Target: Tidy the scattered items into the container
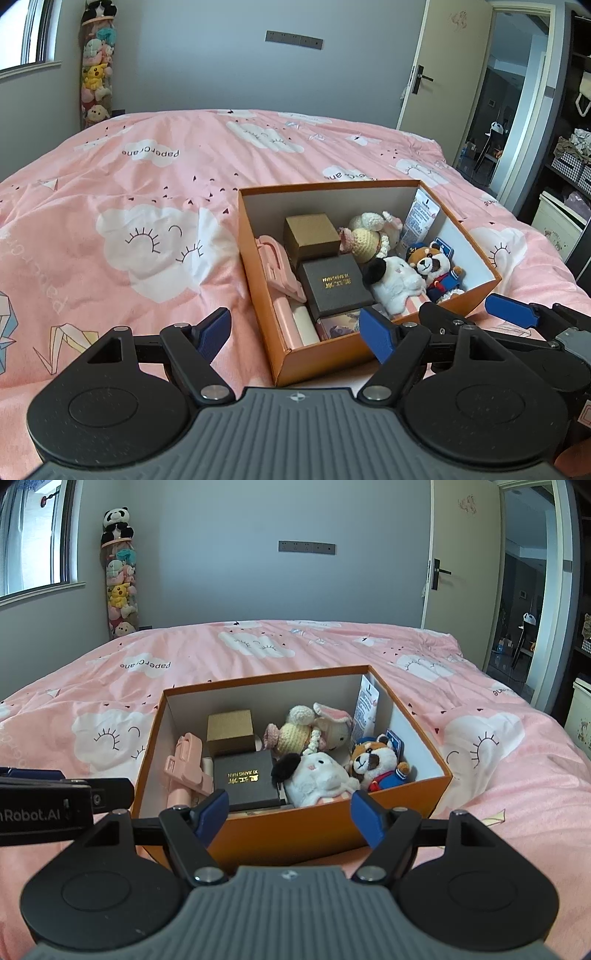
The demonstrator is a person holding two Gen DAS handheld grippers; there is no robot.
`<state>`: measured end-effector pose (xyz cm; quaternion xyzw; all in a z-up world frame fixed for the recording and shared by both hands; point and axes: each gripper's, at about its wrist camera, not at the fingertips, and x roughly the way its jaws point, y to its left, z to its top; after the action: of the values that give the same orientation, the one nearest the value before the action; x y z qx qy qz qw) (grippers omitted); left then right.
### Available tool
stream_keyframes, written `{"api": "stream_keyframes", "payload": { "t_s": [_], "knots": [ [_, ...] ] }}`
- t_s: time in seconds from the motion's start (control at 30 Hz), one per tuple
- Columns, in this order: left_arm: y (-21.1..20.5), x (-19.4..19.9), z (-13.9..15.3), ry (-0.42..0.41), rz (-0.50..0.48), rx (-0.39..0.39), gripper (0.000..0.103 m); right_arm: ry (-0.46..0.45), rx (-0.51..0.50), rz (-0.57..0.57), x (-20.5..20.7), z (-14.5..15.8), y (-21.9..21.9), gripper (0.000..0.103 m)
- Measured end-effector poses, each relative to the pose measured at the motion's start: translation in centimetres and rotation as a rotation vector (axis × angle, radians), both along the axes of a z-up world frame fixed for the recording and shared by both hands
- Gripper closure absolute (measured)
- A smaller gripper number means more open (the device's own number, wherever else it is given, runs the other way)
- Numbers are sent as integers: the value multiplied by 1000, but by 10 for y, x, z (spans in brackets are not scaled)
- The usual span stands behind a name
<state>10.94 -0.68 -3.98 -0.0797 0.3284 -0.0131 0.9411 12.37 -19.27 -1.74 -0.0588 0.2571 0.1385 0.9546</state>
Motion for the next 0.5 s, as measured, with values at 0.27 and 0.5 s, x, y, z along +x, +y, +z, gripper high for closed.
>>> {"api": "stream_keyframes", "payload": {
  "t_s": [0.27,0.5],
  "knots": [
    [6,0,-4,30,23,-21,13,1,-21,5,-2,-1,5,27],
    [4,1,-5,39,27,-17,13,7,-21,3,-1,-2,3,27]
  ]
}}
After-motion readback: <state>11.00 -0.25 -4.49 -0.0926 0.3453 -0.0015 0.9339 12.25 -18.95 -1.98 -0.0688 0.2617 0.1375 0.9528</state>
